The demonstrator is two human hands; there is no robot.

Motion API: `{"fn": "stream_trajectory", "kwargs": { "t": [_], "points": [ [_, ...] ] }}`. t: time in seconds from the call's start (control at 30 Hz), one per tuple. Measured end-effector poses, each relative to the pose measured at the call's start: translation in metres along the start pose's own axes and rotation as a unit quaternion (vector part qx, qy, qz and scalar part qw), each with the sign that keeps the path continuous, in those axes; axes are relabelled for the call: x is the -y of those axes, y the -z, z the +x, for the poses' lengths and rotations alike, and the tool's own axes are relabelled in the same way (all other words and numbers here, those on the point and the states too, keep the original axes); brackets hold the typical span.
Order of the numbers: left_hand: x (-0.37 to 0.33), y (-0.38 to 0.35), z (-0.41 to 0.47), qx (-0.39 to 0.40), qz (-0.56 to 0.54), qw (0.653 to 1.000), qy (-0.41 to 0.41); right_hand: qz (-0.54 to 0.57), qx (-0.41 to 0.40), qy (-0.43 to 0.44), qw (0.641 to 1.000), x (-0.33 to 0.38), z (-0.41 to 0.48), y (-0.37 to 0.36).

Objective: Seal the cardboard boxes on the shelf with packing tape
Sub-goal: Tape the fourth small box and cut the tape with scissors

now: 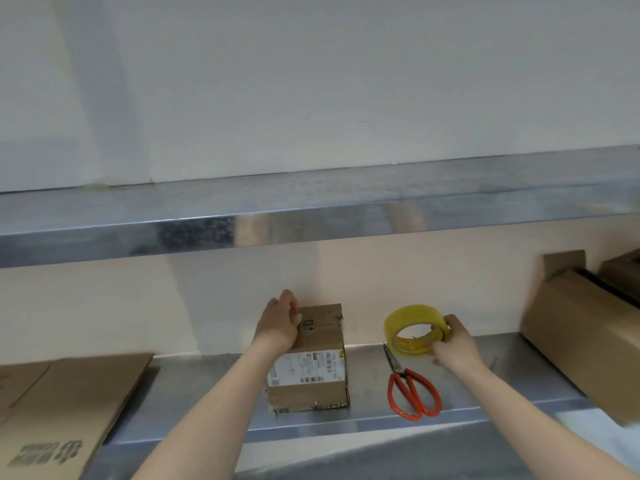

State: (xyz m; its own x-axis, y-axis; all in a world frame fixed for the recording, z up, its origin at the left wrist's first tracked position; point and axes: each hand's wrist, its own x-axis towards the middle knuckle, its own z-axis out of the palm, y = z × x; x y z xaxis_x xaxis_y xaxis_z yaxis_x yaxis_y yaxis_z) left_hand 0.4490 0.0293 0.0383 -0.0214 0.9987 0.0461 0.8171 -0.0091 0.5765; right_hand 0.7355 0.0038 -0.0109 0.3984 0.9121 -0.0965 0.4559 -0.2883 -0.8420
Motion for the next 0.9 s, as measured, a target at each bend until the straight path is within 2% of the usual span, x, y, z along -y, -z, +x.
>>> {"fn": "stream_trajectory", "kwargs": {
  "t": [0.1,0.17,0.23,0.33,0.47,0.6,0.73,0.83,0.9],
  "points": [
    [0.000,0.004,-0.004,0.000,0.048,0.999,-0.008,-0.009,-0.008,0.004,1.000,0.000,0.001,-0.004],
    [0.000,0.004,-0.005,-0.009,0.135,0.991,-0.021,-0.020,-0.022,0.002,1.000,0.002,-0.002,-0.004],
    [0.001,0.008,-0.007,-0.021,0.208,0.978,0.009,-0.030,-0.030,-0.001,0.999,0.001,-0.003,-0.005],
    [-0.002,0.013,-0.013,0.015,0.148,0.980,0.135,-0.034,-0.025,-0.007,0.999,0.003,-0.003,-0.011],
    [-0.011,0.003,-0.015,0.049,0.085,0.978,0.182,-0.036,-0.020,-0.003,0.999,0.005,-0.007,-0.020],
    [0.011,0.010,0.004,0.033,-0.039,0.970,0.240,-0.020,-0.027,-0.023,0.999,0.004,-0.006,-0.014],
    [0.030,0.005,0.008,-0.028,-0.161,0.968,0.190,-0.011,-0.021,-0.018,1.000,0.006,-0.008,-0.009],
    [0.029,0.001,0.002,-0.093,-0.162,0.971,0.151,-0.014,-0.006,0.000,1.000,0.010,-0.011,-0.009],
    [0.026,0.002,-0.004,-0.121,-0.121,0.977,0.126,-0.022,0.009,0.007,1.000,0.010,-0.010,-0.011]
  ]
}}
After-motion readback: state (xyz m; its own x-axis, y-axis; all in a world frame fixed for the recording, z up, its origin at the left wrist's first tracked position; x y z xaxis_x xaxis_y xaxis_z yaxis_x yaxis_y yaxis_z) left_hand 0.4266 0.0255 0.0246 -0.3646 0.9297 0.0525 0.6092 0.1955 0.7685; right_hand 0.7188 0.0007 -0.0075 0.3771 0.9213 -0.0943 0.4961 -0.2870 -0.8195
